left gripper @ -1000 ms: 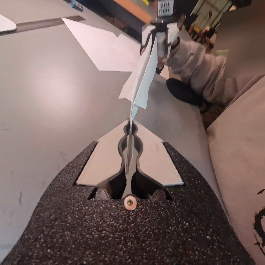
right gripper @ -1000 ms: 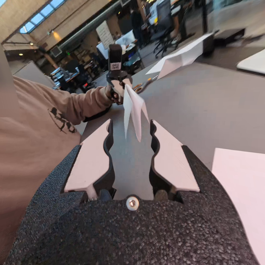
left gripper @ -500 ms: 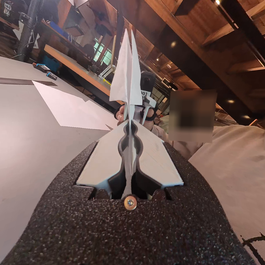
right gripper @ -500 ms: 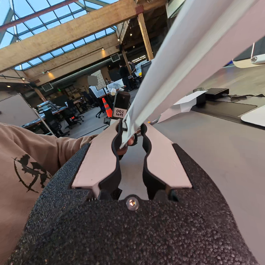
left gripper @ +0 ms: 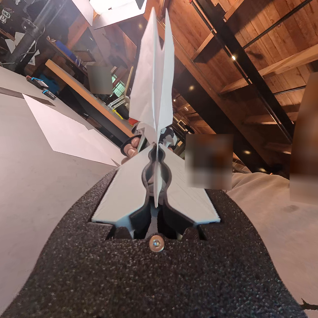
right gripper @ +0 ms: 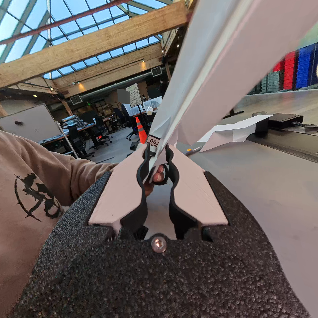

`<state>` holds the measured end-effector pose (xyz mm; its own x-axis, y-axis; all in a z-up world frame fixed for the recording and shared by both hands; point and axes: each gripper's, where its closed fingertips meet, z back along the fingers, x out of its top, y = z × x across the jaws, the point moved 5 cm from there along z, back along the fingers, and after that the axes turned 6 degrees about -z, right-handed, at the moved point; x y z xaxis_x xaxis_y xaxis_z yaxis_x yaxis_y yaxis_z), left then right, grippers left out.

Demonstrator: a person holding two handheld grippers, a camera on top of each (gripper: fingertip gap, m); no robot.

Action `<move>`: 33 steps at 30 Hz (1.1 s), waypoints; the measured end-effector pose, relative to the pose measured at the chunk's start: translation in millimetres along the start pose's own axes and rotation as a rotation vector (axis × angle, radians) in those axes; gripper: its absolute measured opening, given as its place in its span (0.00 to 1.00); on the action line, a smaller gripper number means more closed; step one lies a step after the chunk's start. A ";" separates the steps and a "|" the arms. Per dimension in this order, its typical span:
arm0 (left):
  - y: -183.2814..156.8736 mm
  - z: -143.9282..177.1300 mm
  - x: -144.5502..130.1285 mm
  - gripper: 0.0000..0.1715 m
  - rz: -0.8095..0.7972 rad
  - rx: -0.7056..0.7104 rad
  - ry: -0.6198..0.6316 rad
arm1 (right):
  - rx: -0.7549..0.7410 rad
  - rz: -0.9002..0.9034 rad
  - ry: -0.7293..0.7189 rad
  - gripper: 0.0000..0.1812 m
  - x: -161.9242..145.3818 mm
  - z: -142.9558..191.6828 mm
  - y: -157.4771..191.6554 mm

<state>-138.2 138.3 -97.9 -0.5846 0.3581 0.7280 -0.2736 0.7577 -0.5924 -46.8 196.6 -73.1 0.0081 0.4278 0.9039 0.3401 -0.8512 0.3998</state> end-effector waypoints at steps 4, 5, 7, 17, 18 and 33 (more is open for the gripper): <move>0.4 -4.4 -6.1 0.00 -0.091 0.043 0.063 | -0.021 0.034 -0.006 0.00 -3.6 4.2 -2.9; -0.2 -5.2 -6.8 0.00 -0.126 0.052 0.082 | 0.000 0.032 -0.013 0.00 -4.1 5.4 -1.3; -2.0 -6.5 -6.6 0.00 -0.187 0.065 0.109 | 0.023 0.052 -0.026 0.00 -5.6 8.1 0.9; -19.7 -13.1 3.4 0.11 -0.388 0.066 0.156 | 0.127 0.036 0.070 0.00 -30.1 7.8 0.3; -18.5 -12.1 2.9 0.11 -0.366 0.062 0.154 | 0.128 0.038 0.074 0.00 -31.2 7.5 0.1; -14.7 -1.2 8.9 0.16 -0.301 0.071 0.101 | 0.132 0.068 0.090 0.00 -35.9 10.6 -0.2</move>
<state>-138.4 130.9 -82.3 -0.3917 0.1789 0.9025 -0.4777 0.7989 -0.3656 -37.3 184.6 -107.3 -0.0471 0.3361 0.9406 0.4619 -0.8276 0.3189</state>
